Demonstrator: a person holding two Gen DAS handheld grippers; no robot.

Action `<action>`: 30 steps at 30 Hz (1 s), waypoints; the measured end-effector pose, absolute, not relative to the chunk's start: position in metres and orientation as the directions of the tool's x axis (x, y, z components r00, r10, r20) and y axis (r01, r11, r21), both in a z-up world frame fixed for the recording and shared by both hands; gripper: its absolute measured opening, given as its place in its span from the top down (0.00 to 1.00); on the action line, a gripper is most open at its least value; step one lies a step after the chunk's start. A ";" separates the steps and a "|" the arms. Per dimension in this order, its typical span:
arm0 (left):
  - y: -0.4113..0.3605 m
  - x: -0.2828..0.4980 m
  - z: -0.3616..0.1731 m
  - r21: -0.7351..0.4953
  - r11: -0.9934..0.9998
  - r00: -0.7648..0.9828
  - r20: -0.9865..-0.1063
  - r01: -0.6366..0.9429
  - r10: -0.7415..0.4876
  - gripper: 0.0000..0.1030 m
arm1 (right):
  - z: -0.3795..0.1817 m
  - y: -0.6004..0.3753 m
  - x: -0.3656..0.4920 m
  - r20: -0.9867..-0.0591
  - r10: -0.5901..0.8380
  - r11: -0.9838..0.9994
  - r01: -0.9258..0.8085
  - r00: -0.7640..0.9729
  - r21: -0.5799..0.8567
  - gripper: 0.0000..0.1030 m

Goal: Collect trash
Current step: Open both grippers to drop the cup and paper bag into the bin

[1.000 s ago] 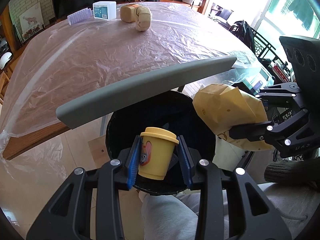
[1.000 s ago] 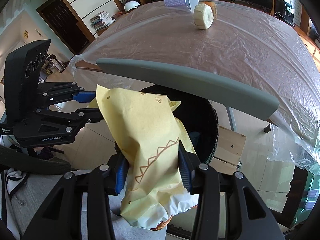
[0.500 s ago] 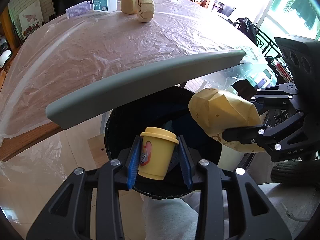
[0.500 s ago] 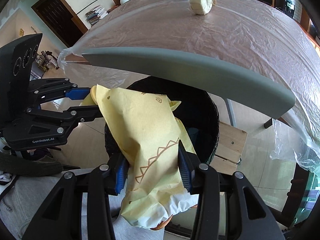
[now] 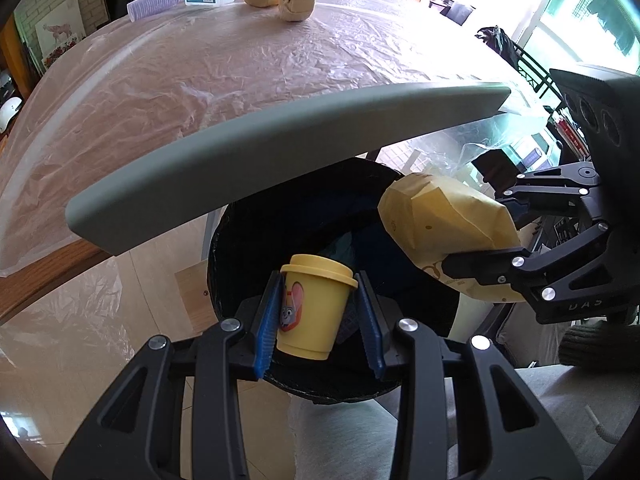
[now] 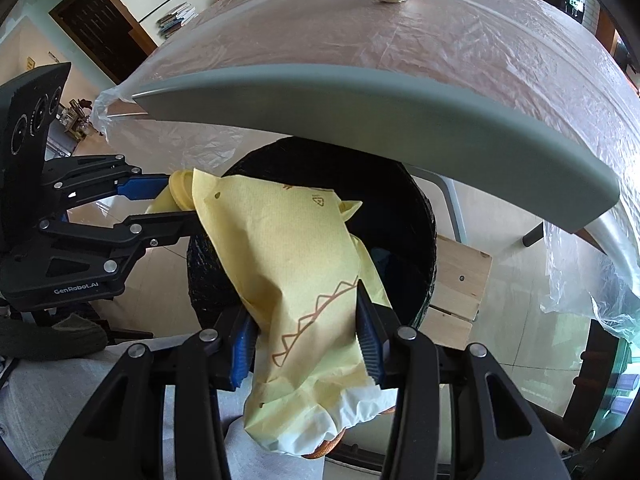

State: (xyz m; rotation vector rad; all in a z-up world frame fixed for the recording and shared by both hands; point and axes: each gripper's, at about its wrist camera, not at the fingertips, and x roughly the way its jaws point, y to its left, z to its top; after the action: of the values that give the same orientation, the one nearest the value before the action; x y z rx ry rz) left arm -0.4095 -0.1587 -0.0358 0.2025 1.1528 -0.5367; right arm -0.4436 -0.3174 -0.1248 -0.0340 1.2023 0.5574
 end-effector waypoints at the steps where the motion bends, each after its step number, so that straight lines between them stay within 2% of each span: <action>1: -0.159 -0.409 -0.037 -0.117 0.857 0.296 -0.907 0.502 -0.298 0.63 | -0.126 -0.317 -0.443 -0.889 0.388 0.867 -0.424 0.242 0.263 0.58; 22: -0.162 -0.402 -0.044 -0.117 0.855 0.281 -0.915 0.505 -0.291 0.63 | -0.145 -0.316 -0.435 -0.910 0.352 0.887 -0.387 0.217 0.251 0.58; 24: -0.162 -0.402 -0.044 -0.141 0.848 0.269 -0.910 0.512 -0.314 0.63 | -0.145 -0.317 -0.435 -0.909 0.357 0.885 -0.387 0.213 0.257 0.56; 25: -0.161 -0.402 -0.043 -0.168 0.841 0.259 -0.904 0.514 -0.339 0.61 | -0.145 -0.317 -0.435 -0.908 0.360 0.886 -0.384 0.214 0.260 0.55; 26: -0.160 -0.402 -0.042 -0.181 0.839 0.256 -0.901 0.513 -0.351 0.56 | -0.144 -0.319 -0.435 -0.906 0.363 0.887 -0.380 0.216 0.264 0.45; 27: -0.159 -0.402 -0.041 -0.173 0.843 0.267 -0.899 0.510 -0.346 0.38 | -0.143 -0.320 -0.436 -0.905 0.364 0.888 -0.373 0.220 0.267 0.35; 28: -0.158 -0.403 -0.038 -0.158 0.847 0.287 -0.896 0.508 -0.339 0.30 | -0.142 -0.323 -0.437 -0.902 0.369 0.890 -0.365 0.224 0.273 0.33; 30: -0.157 -0.403 -0.035 -0.161 0.845 0.287 -0.894 0.510 -0.344 0.30 | -0.139 -0.327 -0.438 -0.899 0.377 0.889 -0.359 0.223 0.284 0.32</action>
State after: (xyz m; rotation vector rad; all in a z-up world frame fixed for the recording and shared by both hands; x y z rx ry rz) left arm -0.4035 -0.1570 -0.0355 0.1678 1.1454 -0.5738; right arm -0.4383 -0.3268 -0.1387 0.0168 1.2460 0.5078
